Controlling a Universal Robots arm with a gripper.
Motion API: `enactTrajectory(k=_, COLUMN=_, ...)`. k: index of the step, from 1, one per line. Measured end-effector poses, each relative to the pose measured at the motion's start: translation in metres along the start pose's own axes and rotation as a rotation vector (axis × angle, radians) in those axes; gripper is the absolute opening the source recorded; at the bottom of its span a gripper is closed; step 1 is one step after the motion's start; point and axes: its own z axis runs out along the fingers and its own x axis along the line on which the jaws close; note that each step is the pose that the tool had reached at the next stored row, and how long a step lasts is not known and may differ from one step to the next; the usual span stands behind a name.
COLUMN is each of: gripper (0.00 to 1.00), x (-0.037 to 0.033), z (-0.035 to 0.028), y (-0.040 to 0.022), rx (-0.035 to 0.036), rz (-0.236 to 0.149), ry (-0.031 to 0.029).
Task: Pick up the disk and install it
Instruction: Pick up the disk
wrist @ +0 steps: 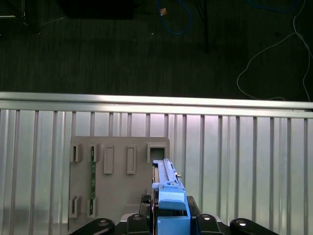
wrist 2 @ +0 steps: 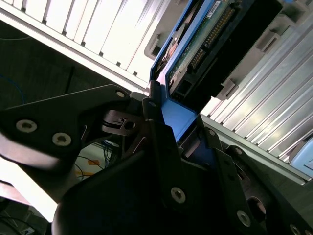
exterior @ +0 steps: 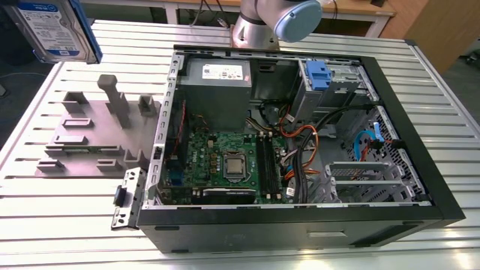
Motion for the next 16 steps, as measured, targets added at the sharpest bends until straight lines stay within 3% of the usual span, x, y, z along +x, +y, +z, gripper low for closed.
enactTrajectory(k=16, gripper=0.37, x=-0.001, z=-0.019, y=0.0004, rx=0.0001, rz=0.0, ry=0.0)
